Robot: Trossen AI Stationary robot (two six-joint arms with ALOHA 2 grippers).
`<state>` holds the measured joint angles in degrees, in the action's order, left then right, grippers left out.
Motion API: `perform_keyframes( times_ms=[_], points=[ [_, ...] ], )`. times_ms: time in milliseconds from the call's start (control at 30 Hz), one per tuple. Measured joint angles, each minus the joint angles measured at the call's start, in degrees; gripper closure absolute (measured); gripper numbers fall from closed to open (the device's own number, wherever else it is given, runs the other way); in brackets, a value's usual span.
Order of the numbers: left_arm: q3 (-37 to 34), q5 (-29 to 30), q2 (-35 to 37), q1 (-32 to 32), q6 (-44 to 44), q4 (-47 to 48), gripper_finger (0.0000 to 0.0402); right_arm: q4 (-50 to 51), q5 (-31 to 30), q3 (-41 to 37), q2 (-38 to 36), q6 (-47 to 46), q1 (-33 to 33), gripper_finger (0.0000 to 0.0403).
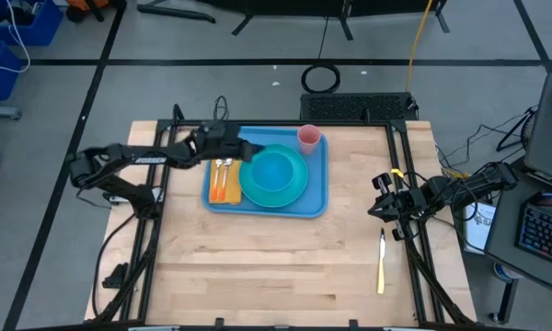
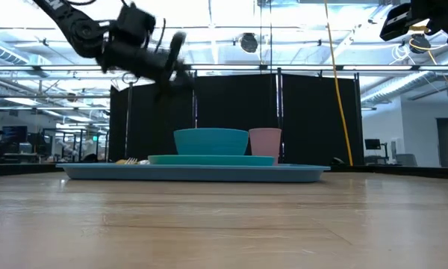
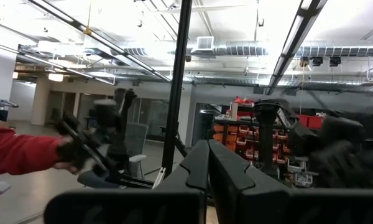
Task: Set up tray
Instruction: Put the yellow knife on the yellow napkin to the right of the orange spoon
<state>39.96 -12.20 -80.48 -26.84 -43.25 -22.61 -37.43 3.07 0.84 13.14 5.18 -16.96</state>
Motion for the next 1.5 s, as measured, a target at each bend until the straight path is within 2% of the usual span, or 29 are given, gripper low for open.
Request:
perform_keyframes(
  times_ms=[67,133,200,300,467,600,733,867,933,1033,1167,1367,1500],
  points=[
    [0.05,0.27,-0.91,3.93,0.66,-8.64,0.0371,-0.02,0.0,0.0,-0.01,0.01,0.0,0.0399],
    [-0.02,0.67,-1.31,7.94,5.42,-14.06,0.0371,0.0,0.0,-0.01,-0.01,0.01,0.0,0.0399],
    [0.07,3.45,-2.17,11.99,8.47,-19.31,0.0371,-0.02,0.0,0.0,-0.01,0.01,0.01,0.0399],
    [0.07,9.11,-3.61,16.69,4.38,-21.2,0.0371,0.0,0.0,-0.01,-0.01,0.01,-0.01,0.0399],
    [0.04,14.96,-8.56,24.17,2.26,-20.07,0.0371,0.0,0.0,-0.01,-0.01,0.01,-0.01,0.0399],
    [3.05,21.46,-14.92,28.51,-3.51,-19.89,0.0371,0.0,0.0,-0.02,-0.01,0.01,-0.01,0.0399],
    [11.98,23.65,-22.84,32.34,-3.55,-12.22,0.0371,-0.04,0.0,-0.01,-0.01,0.01,-0.01,0.0399],
    [22.61,22.31,-28.88,34.93,0.25,-5.27,0.0371,0.08,0.01,0.0,-0.01,0.01,0.0,0.0399],
    [26.16,22.38,-30.3,36.27,2.16,-2.3,0.0371,0.09,-0.01,-0.01,0.0,0.01,-0.01,0.0399],
    [27.98,26.14,-29.84,38.46,4.78,1.45,0.0371,0.02,0.0,-0.02,0.01,0.01,0.01,0.0399],
    [24.91,29.15,-24.94,39.96,8.22,2.27,0.0371,0.14,0.0,-0.02,0.01,0.01,0.01,0.0399],
    [13.98,31.79,-14.97,40.6,8.71,1.56,0.0371,0.02,0.0,0.0,-0.01,0.01,-0.01,0.0399],
    [4.86,35.33,-9.5,41.17,8.35,-5.76,0.0371,0.04,0.0,0.0,0.01,0.01,0.0,0.0399]
  ],
)
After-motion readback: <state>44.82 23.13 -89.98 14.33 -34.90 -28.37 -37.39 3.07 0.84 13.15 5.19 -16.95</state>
